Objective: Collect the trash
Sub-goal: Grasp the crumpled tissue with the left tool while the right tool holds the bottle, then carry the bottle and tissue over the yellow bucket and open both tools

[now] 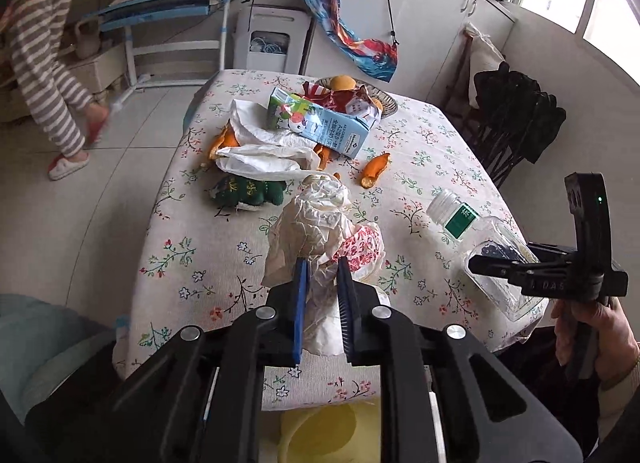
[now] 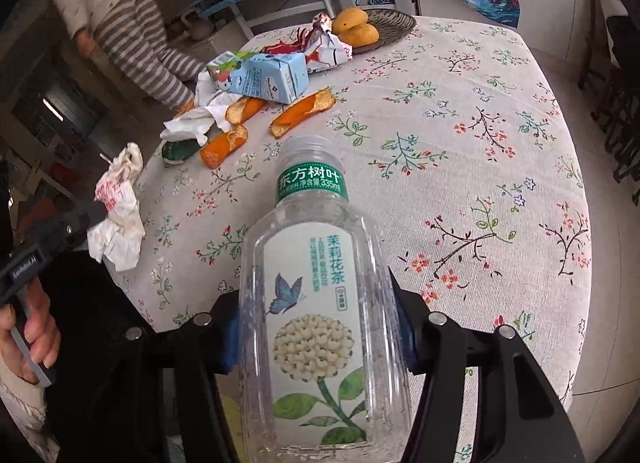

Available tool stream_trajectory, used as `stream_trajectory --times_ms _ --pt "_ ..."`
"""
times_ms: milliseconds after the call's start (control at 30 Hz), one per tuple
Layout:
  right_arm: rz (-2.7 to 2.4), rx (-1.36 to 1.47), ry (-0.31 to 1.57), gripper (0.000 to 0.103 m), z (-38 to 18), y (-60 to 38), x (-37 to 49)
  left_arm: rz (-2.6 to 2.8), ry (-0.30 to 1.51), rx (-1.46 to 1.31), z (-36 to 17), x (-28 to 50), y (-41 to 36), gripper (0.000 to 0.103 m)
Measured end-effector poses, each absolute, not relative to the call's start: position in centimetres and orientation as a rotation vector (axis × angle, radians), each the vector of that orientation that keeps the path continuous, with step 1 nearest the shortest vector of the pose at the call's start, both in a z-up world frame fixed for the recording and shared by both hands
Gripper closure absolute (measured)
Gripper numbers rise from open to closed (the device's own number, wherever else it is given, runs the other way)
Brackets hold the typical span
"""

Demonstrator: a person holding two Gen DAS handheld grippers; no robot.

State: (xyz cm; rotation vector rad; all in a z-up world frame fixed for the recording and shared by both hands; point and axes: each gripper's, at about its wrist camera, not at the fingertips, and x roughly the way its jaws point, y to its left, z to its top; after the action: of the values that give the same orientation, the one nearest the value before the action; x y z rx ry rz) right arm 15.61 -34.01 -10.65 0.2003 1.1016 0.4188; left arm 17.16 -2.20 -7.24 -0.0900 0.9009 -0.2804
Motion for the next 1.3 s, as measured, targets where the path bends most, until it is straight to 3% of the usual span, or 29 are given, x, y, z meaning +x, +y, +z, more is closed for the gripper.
stream_trajectory --times_ms 300,767,1300 --pt "0.467 0.433 0.998 0.046 -9.7 -35.3 13.8 -0.255 0.814 -0.021 -5.1 14.4 -2.7 0.088" --pt "0.625 0.499 0.968 0.046 -10.4 -31.0 10.5 -0.235 0.763 -0.01 -3.5 12.2 -1.7 0.088" --pt "0.88 0.18 1.202 0.046 -13.6 -21.9 3.0 -0.229 0.72 -0.013 -1.8 10.1 -1.0 0.088"
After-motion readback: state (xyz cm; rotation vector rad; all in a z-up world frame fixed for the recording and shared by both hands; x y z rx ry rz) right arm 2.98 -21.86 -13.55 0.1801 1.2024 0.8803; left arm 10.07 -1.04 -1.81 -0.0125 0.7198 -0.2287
